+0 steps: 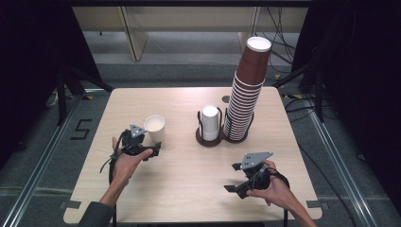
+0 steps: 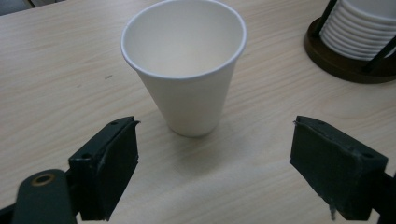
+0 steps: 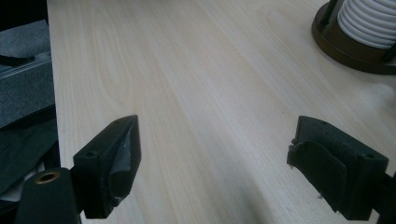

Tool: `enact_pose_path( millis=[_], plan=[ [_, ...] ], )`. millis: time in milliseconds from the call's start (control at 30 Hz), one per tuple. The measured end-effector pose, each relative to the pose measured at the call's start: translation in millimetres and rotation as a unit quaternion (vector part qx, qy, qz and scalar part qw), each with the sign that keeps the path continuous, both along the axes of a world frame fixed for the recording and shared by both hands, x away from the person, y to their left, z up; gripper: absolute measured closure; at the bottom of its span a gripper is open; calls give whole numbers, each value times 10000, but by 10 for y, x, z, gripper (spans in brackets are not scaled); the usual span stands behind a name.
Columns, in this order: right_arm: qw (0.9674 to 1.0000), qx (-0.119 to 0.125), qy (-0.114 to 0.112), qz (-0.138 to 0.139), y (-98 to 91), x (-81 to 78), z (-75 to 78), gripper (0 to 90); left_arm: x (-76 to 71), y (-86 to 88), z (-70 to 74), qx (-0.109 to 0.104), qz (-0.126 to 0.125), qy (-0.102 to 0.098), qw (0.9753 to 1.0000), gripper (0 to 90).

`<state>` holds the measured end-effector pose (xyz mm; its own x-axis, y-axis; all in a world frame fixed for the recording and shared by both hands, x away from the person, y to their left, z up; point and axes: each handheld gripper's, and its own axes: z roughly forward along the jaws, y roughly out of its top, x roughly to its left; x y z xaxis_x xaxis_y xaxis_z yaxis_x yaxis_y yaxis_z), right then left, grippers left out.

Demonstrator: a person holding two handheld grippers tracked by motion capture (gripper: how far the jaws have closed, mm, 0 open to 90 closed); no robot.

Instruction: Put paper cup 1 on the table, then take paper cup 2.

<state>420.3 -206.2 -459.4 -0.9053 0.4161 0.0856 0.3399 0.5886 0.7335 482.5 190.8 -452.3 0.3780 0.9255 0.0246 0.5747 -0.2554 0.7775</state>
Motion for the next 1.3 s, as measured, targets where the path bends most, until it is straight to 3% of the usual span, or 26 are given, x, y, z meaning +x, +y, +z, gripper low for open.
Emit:
enact_pose_path(
  millis=[167,233,267,467,533,700,1133,1300],
  plan=[
    [10000,-4,-85,38,-5,15,2,166,-227,-88,-7,-180,-86,-193,9996,147],
    [10000,5,5,-18,-4,5,3,166,-274,-98,-11,-167,-161,-232,9995,146],
    [10000,10,-19,25,-4,11,3,166,-345,-139,-21,-266,-189,-296,9990,146],
    [10000,13,-12,15,-12,15,-1,165,-484,-196,-47,-473,-254,-433,9976,148],
    [10000,12,-33,8,-15,19,-3,165,-571,-229,-80,-675,-314,-533,9958,146],
    [10000,19,-20,-8,-18,22,-4,164,-700,-283,-160,-865,-406,-598,9936,146],
    [9999,66,43,-99,-41,23,-3,163,-938,-386,-266,-798,-701,-724,9917,146],
    [9994,169,-72,-294,-95,41,41,162,-1045,-412,-323,-769,-881,-676,9908,146]
  ],
)
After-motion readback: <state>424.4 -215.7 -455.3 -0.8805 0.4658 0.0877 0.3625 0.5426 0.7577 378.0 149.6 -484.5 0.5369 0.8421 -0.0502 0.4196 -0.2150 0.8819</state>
